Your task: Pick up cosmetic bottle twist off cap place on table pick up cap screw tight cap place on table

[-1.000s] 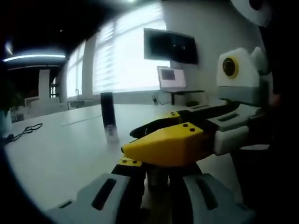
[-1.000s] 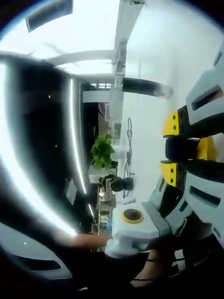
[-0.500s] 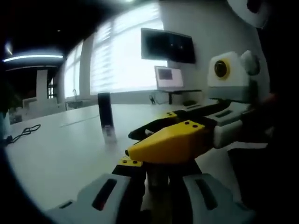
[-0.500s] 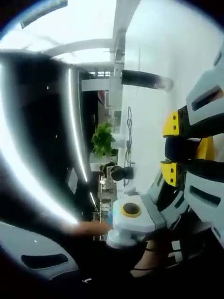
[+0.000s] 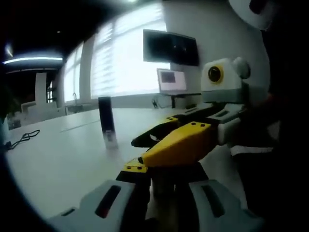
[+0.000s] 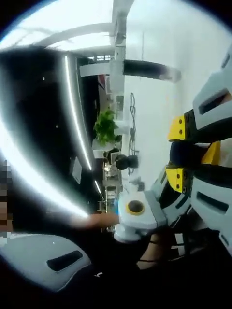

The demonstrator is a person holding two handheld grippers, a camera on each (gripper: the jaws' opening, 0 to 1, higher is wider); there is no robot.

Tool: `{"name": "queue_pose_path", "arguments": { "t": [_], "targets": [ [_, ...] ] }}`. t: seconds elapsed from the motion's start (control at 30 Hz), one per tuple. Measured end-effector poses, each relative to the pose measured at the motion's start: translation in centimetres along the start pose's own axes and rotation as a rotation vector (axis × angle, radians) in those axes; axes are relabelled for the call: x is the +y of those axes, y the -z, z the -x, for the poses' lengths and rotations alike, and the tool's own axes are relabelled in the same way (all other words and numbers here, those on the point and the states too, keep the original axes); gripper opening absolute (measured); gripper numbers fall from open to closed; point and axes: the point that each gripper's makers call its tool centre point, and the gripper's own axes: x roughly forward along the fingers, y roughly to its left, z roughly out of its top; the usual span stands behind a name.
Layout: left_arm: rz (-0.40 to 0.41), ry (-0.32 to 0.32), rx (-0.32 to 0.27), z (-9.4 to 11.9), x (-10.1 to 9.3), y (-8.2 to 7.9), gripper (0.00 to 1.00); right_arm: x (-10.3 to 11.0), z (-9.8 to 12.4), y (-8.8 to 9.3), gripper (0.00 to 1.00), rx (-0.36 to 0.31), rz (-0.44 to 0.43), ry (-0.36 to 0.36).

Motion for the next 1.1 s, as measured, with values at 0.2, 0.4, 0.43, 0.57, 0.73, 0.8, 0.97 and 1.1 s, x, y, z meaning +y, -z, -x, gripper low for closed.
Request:
{"name": "queue_pose_path", "arguments": {
  "t": [0.2,0.4,0.43,0.57,0.73,0.8,0.97,1.1],
  "targets": [
    [0.007,0.014,0.001,0.0,0.0,0.0,0.07,0.5,-0.2,-0.1,0.09,0.007,0.026,-0.094],
    [0.013,0.02,0.005,0.0,0.0,0.0,0.07,0.9,-0.5,-0.1,0.08,0.026,0.042,-0.174],
    [0.013,0.019,0.006,0.1,0.0,0.0,0.07,1.0,-0.6,-0.1,0.09,0.026,0.049,-0.188],
    [0.02,0.027,0.007,0.0,0.0,0.0,0.07,1.3,-0.6,-0.1,0.08,0.035,0.069,-0.239],
    [0.015,0.032,0.003,0.0,-0.1,0.0,0.08,1.2,-0.8,-0.2,0.1,0.024,0.097,-0.263],
    [-0.005,0.005,-0.002,-0.1,0.1,-0.1,0.08,1.3,-0.8,-0.3,0.1,0.003,0.112,-0.226],
    [-0.014,-0.012,-0.004,-0.1,0.3,-0.1,0.08,1.0,-0.9,-0.6,0.11,-0.045,0.113,-0.071],
    [-0.009,-0.015,-0.003,-0.1,0.3,-0.1,0.08,0.4,-1.3,-0.6,0.14,-0.057,0.092,0.026]
  ]
}}
